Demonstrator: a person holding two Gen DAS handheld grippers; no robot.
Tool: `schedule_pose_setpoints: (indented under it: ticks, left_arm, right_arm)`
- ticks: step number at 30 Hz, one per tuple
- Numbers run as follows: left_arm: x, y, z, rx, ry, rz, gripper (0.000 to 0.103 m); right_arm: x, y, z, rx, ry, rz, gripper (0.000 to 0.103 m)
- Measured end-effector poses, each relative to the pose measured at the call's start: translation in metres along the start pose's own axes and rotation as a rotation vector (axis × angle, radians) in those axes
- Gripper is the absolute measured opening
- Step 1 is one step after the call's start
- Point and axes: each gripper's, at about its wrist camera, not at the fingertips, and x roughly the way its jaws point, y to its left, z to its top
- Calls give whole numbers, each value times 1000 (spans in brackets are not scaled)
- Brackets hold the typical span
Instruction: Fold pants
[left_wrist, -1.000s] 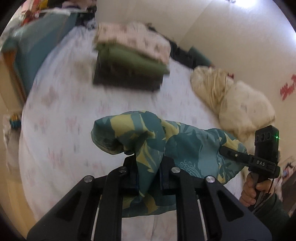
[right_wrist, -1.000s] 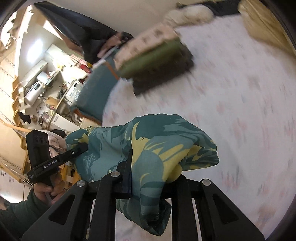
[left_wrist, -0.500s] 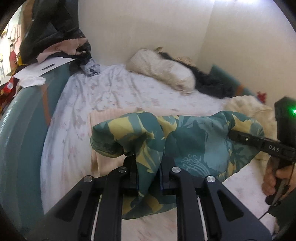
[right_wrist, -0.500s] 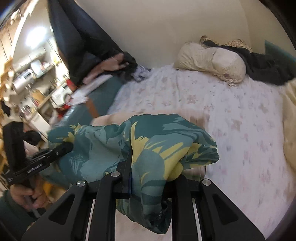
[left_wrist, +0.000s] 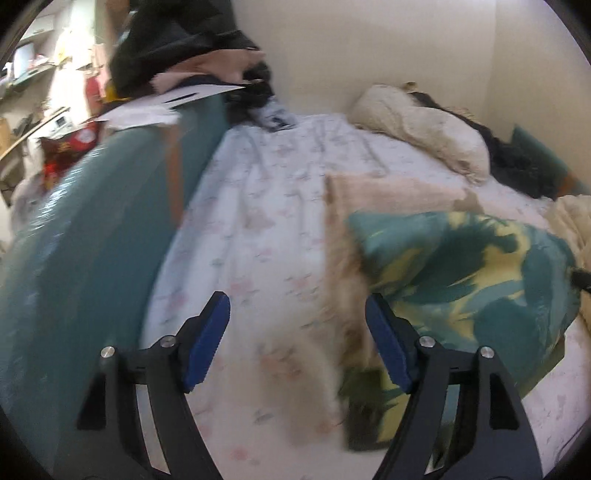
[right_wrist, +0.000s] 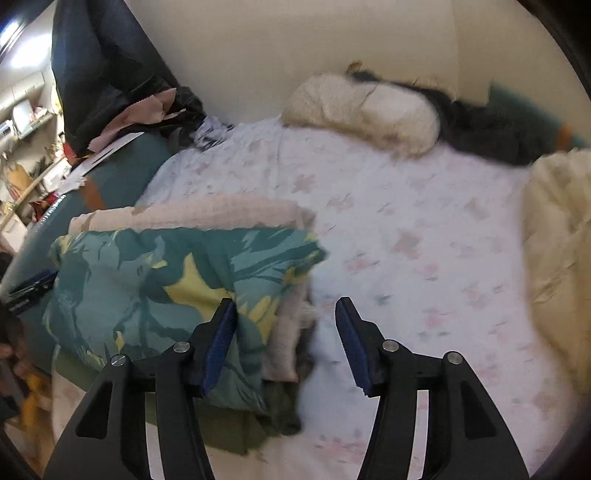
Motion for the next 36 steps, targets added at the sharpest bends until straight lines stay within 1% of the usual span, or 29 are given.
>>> schedule_pose_setpoints:
  ticks: [2, 5, 7, 9, 10, 11, 12, 13, 14, 15, 16, 17, 18, 19, 20, 21, 23, 26, 28, 31, 33, 35, 36]
  left_arm:
    - [-15, 6, -8, -14, -1, -1, 73]
    - [-56, 3, -26, -13, -26, -26, 73]
    - [-89, -6, -42, 5, -57, -55, 73]
    - [-120, -15, -59, 18, -89, -72, 73]
    - [-138, -20, -68, 31, -110, -69, 73]
    - [-159, -25, -80, 43, -142, -69, 74]
    - [-181, -28, -94, 43, -168, -62, 81]
    - [-198, -29, -106, 33, -186, -64, 85]
    - [-215, -29, -120, 29, -195, -77, 91]
    - [-233, -30, -135, 41, -192, -73, 91]
    - [-247, -29, -147, 43, -194, -65, 91]
    - [-261, -28, -158, 43, -195, -64, 92]
    - [-277, -27, -170, 43, -195, -67, 92]
    - [-288, -26, -178, 38, -201, -69, 94]
    - [-304, -25, -190, 34, -209, -67, 100]
    - [-314, -26, -199, 32, -220, -65, 103]
    - [-338, -26, -218, 20, -244, -77, 103]
    - [-364, -27, -249, -12, -237, -107, 103]
    - [-380, -28, -272, -24, -229, -121, 103]
    - [-403, -29, -307, -13, -249, -116, 103]
    - [-412, -33, -322, 12, -276, -98, 103]
    - [-418, -38, -335, 37, -292, -76, 103]
    - [-419, -38, -339, 34, -289, -74, 103]
  right_arm:
    - [-18, -2, -4, 16, 4, -2, 58]
    - [-57, 5, -17, 10, 2, 21, 58]
    - [-86, 14, -30, 7, -10, 63, 58]
    - [-121, 28, -54, 4, -29, 86, 59]
    - [-134, 33, -63, 3, -41, 102, 64]
    - [-152, 40, -75, 2, -61, 111, 72]
    - [-176, 49, -95, -2, -100, 109, 76]
    - [-189, 54, -105, -4, -113, 108, 79]
    - [-207, 61, -122, -2, -133, 116, 79]
    - [-226, 69, -141, 2, -144, 121, 79]
    - [-237, 73, -151, 2, -148, 117, 83]
    - [-252, 77, -165, 6, -155, 108, 89]
    - [-267, 80, -179, 24, -167, 108, 92]
    - [-281, 81, -191, 40, -184, 112, 98]
    - [-296, 85, -205, 50, -195, 99, 102]
    - [-312, 89, -220, 63, -209, 66, 103]
    - [-334, 94, -241, 68, -228, 42, 103]
    - [-364, 102, -278, 67, -247, 13, 103]
    - [-375, 108, -296, 64, -244, 5, 103]
    - [-394, 119, -328, 57, -247, 5, 103]
    - [-400, 124, -343, 46, -262, -6, 103]
    - [-407, 128, -360, 41, -305, 29, 103]
    - [-409, 130, -369, 32, -325, 14, 103]
